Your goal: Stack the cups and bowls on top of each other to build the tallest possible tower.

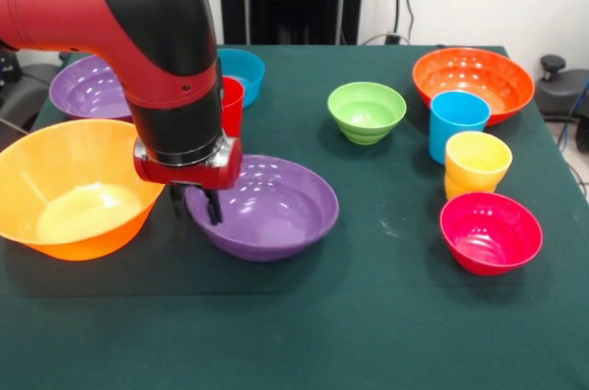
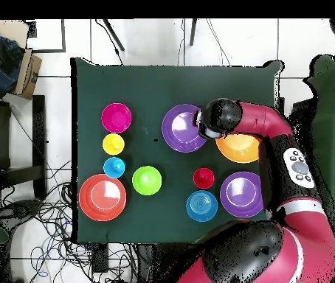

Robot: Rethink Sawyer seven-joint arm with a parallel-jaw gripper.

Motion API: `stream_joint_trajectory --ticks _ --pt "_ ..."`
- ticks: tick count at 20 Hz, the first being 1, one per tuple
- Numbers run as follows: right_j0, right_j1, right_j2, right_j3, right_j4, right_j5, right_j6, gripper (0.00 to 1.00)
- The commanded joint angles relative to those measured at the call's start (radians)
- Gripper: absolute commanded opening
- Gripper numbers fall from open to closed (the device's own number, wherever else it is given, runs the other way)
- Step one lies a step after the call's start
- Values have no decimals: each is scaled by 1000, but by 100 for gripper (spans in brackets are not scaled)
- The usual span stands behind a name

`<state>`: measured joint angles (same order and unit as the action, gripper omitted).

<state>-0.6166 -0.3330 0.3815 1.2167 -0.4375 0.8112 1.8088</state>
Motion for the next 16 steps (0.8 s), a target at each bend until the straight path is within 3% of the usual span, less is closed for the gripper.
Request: stream_joint_trajectory --ticks 1,16 --pt "34 75 -20 -35 -127 -29 -155 100" --pt "22 68 15 -40 -132 -4 -162 100"
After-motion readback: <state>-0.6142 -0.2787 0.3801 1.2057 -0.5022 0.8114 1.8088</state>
